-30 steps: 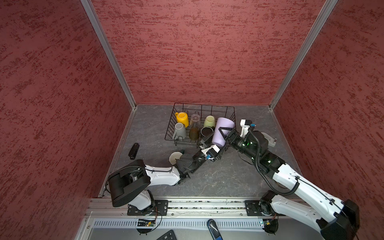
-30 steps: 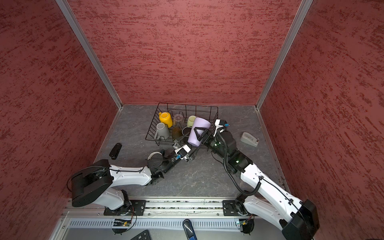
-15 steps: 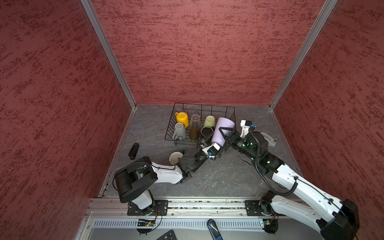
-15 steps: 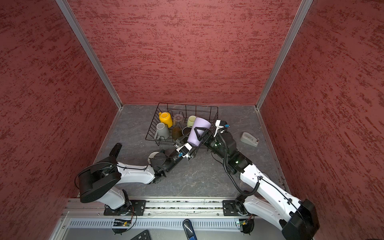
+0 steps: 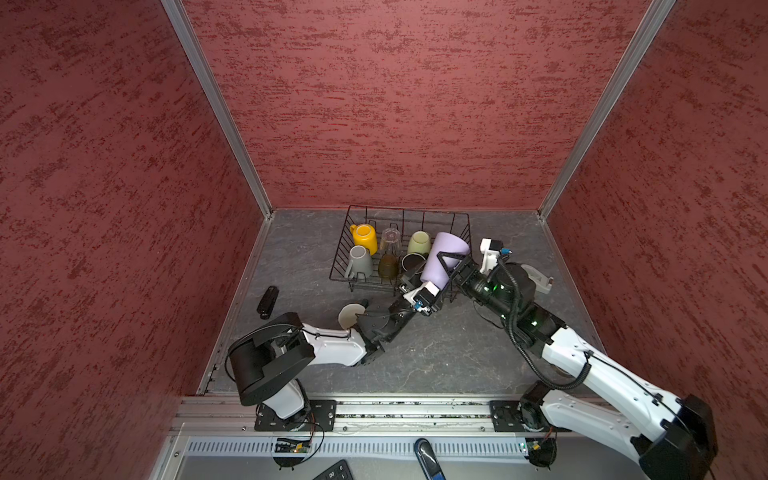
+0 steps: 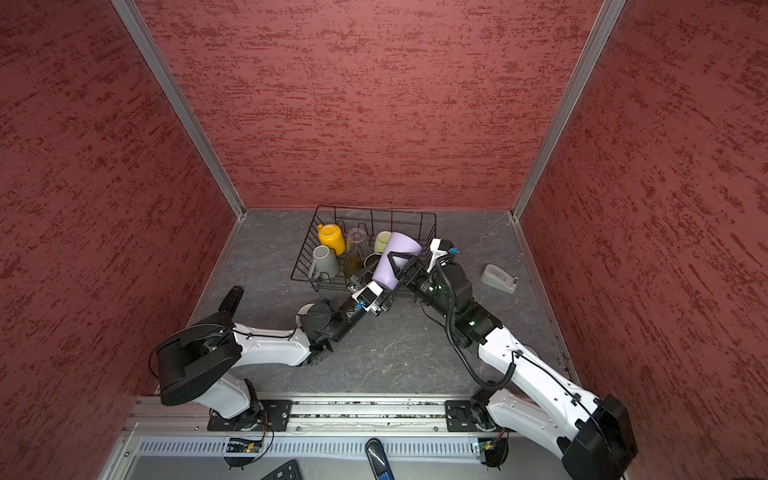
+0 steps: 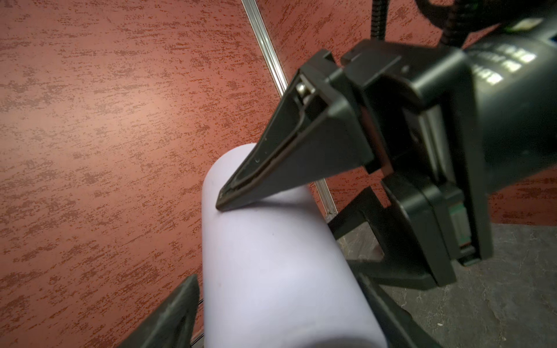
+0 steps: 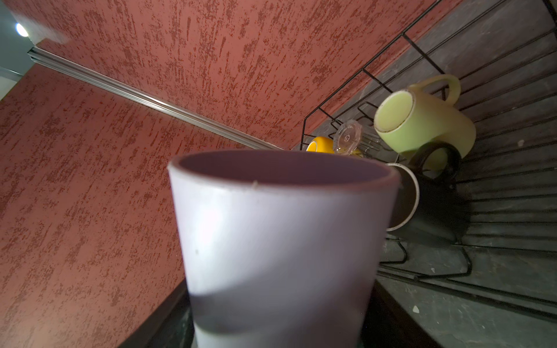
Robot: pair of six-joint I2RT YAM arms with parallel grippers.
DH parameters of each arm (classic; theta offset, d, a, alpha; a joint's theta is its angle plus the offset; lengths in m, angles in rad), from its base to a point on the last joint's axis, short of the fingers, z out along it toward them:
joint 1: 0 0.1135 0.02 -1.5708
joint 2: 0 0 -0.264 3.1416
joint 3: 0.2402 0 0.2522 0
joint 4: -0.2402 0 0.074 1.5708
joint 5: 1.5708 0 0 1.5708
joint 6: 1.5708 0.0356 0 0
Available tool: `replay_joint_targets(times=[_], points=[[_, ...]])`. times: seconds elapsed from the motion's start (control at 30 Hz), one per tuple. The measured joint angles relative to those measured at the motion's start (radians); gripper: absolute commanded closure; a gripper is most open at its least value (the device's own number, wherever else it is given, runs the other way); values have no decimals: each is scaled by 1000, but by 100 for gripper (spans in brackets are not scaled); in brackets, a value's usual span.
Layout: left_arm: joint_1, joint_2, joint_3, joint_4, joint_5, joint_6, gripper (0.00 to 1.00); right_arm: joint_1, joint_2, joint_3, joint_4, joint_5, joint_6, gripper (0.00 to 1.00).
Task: Load cups into a dish rack
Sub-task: Pass the cup.
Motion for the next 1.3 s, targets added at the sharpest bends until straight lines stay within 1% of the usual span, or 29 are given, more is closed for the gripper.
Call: replay_joint_targets(times=[0.03, 0.1, 0.27, 0.4, 0.5, 0.63, 0.73, 0.77, 0.8, 0.87, 0.9, 0.97, 1.13, 1.23, 1.3], points=[[0, 0, 2, 0, 0, 2, 12, 1, 0, -4, 4, -2, 0, 62], [0, 0, 5, -1, 1, 1, 13, 1, 1, -10, 6, -5, 2, 62], [0, 0, 6, -1, 9, 2, 23, 1, 4, -10, 11, -9, 5, 62], [6, 0, 6, -7, 6, 8, 30, 0, 4, -10, 15, -9, 13, 62], [6, 0, 6, -9, 2, 10, 32, 0, 4, -10, 15, -8, 14, 62], [6, 0, 8, -15, -7, 10, 33, 0, 4, -11, 16, -8, 14, 62], [8, -1, 11, -24, -8, 10, 38, -2, 4, -14, 20, -8, 14, 62], [8, -2, 11, -28, -8, 10, 42, -2, 4, -15, 21, -8, 14, 61], [9, -4, 12, -33, -8, 9, 48, -2, 4, -16, 21, -8, 14, 61], [10, -11, 14, -48, -8, 10, 69, -2, 4, -16, 22, -8, 14, 59], [10, -16, 15, -56, -8, 10, 73, -2, 4, -16, 24, -8, 14, 58], [11, -29, 16, -74, -8, 10, 74, -2, 4, -16, 29, -9, 15, 55], [18, -70, 20, -144, -1, 8, 87, -1, 5, -16, 40, -17, 16, 47], [25, -105, 29, -215, 7, 5, 94, -1, 5, -16, 44, -19, 16, 43], [30, -131, 31, -262, 15, -1, 98, -1, 5, -16, 46, -19, 16, 39]])
